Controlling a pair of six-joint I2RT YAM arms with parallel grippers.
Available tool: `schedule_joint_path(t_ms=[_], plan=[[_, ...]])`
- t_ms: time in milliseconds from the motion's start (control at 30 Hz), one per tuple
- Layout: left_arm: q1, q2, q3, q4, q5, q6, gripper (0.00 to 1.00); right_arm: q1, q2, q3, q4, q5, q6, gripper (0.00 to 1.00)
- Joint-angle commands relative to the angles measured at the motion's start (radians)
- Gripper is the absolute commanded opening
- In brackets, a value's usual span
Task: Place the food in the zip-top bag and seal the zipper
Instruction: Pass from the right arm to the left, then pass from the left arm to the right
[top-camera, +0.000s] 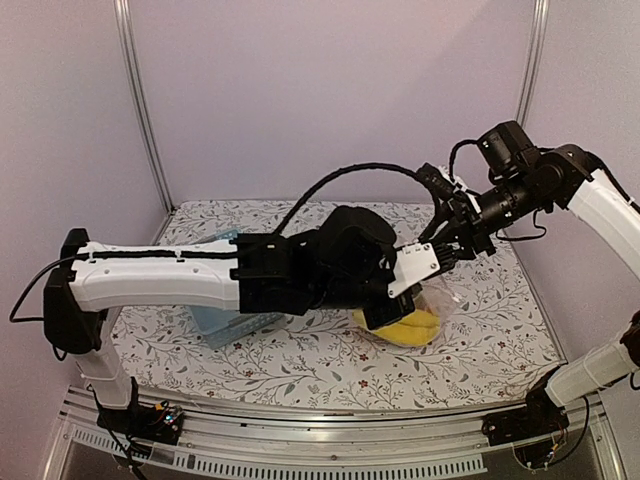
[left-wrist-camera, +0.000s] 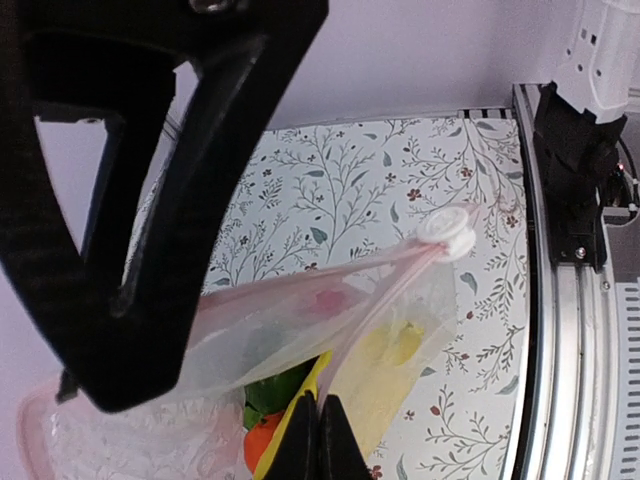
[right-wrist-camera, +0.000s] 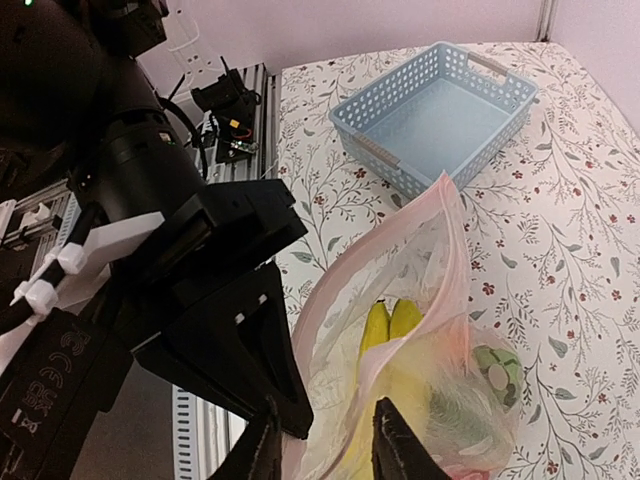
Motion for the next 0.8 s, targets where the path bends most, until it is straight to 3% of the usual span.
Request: schedule_joint_path(t_ms=[0, 133, 433, 767], plan=[[0.052, -0.054, 0.119, -0.095, -0.024, -0.069, 0.00, -0.101, -0.028, 0.132, 0.009, -0.003, 0.004, 0.37], [0.082, -0.069, 0.119, -0.116, -0.015, -0.142, 0.00, -0.168, -0.083, 0.081, 0.057, -0.063, 0.009, 0.47], [0.133, -0.108, 0.037, -0.053, 0.032, -0.254, 0.00, -0.169, -0.189, -0.169, 0.171, -0.090, 0.043, 0.49], [0.147, -0.109, 0.033, -0.006, 0.072, -0.287, 0.00, -0.159, -0.214, -0.233, 0.162, -0.092, 0.020, 0.45]])
